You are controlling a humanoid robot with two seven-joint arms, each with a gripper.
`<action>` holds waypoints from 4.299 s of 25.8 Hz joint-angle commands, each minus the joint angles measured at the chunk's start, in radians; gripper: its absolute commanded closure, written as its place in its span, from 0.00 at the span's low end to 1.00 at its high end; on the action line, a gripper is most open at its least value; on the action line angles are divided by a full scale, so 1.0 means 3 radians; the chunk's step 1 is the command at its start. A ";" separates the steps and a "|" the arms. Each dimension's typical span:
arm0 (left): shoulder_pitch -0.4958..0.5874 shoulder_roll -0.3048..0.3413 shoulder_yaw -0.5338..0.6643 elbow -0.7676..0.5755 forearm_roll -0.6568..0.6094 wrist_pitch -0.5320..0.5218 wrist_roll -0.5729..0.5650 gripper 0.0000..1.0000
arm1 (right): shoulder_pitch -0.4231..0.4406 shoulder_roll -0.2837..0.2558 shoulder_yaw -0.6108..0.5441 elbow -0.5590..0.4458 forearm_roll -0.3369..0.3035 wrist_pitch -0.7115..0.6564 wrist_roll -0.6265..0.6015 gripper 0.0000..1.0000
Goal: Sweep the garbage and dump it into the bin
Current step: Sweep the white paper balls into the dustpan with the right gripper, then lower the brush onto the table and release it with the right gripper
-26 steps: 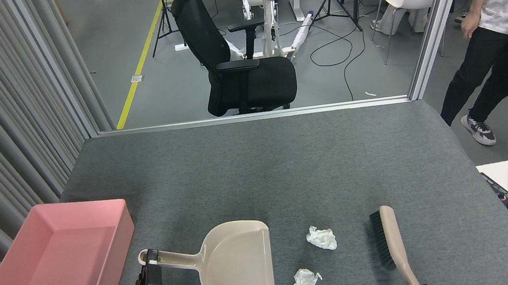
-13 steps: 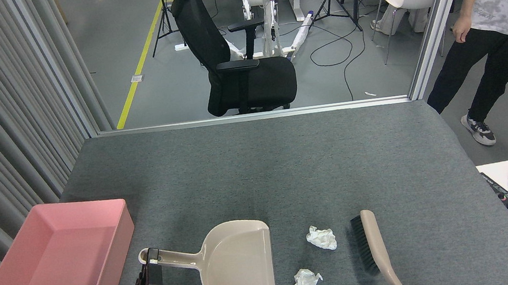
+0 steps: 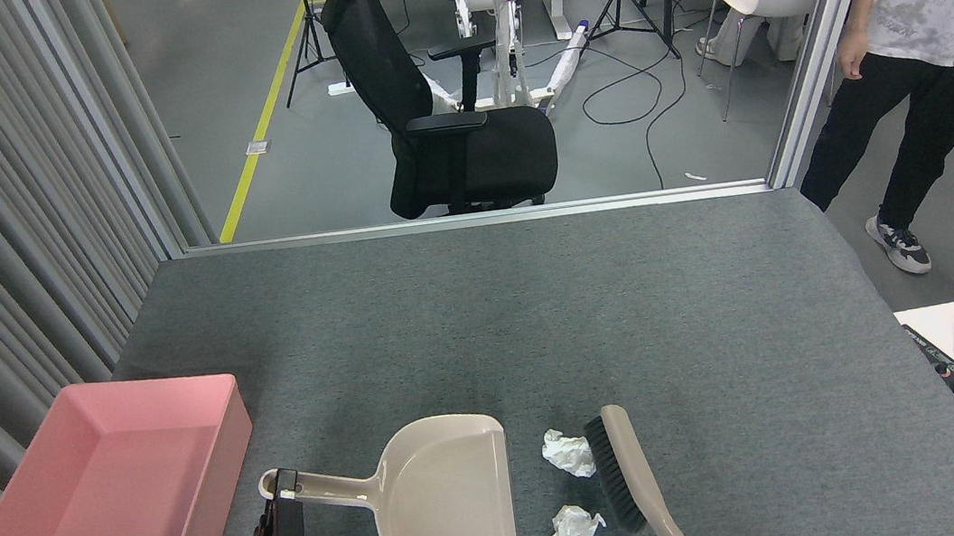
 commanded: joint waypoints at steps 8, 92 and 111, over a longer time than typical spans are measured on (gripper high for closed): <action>-0.0008 0.0011 0.0000 -0.0005 0.0000 -0.0030 -0.0049 0.97 | 0.0002 -0.0004 0.0564 0.0000 -0.0162 0.0059 -0.0078 1.00; -0.0023 -0.0025 -0.0005 0.0041 0.0005 -0.0030 -0.0085 0.97 | -0.0468 -0.0506 -0.0131 0.0225 -0.0530 0.0310 0.0096 1.00; -0.0013 -0.0030 -0.0005 0.0036 0.0005 -0.0025 -0.0105 0.96 | -0.0857 -0.1150 -0.0576 0.0793 -0.0545 0.0064 0.0096 1.00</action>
